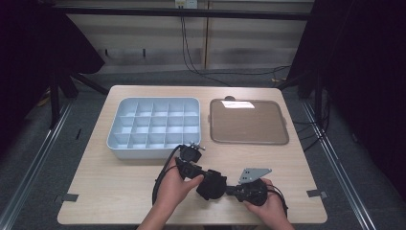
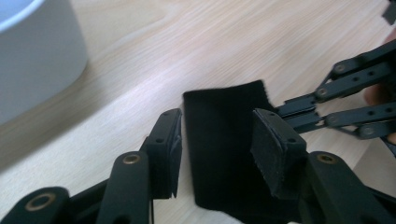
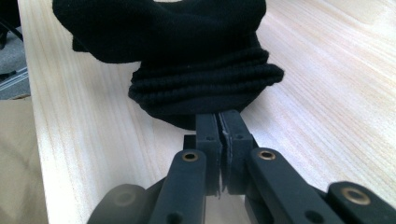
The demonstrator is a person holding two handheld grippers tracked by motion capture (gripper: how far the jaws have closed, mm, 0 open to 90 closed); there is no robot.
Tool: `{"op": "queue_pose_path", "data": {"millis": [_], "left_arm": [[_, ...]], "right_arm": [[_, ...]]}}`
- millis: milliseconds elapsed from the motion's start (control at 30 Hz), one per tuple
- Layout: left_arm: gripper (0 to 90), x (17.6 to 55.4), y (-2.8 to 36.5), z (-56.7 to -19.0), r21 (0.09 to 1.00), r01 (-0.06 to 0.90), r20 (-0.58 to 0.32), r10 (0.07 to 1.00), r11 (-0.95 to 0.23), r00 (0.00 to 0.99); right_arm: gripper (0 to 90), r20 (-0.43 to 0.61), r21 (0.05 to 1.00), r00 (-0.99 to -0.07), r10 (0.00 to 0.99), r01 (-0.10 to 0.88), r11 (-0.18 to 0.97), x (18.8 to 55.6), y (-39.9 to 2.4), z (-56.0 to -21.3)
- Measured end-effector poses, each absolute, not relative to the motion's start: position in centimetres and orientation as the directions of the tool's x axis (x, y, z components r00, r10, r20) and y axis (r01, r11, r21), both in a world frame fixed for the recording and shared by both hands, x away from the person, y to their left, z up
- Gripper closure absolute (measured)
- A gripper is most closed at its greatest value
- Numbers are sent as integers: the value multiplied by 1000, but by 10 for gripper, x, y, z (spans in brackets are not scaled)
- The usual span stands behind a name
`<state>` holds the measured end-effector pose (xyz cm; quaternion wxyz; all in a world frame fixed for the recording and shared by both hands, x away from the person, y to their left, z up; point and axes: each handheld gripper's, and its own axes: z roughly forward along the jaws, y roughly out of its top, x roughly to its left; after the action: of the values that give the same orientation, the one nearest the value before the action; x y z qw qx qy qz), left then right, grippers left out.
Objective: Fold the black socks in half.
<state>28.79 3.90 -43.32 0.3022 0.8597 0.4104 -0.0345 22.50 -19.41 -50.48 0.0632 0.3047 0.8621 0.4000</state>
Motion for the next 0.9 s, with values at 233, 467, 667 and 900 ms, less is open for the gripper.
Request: {"op": "queue_pose_path", "data": {"millis": [233, 467, 667, 900], "left_arm": [[503, 292, 44, -444, 472, 743, -315, 697, -474, 644], [477, 293, 40, -452, 457, 760, -332, 704, -462, 628], [447, 293, 37, -458, 443, 759, -339, 695, -478, 635], [418, 291, 30, -462, 436, 753, -345, 681, -493, 646]], "right_arm": [[876, 133, 729, -805, 578, 474, 493, 225, -194, -505], [876, 132, 730, -806, 577, 473, 494, 225, -194, -505], [877, 132, 729, -807, 576, 473, 495, 225, -193, -505], [877, 132, 729, -805, 579, 475, 493, 225, -193, -505]]}}
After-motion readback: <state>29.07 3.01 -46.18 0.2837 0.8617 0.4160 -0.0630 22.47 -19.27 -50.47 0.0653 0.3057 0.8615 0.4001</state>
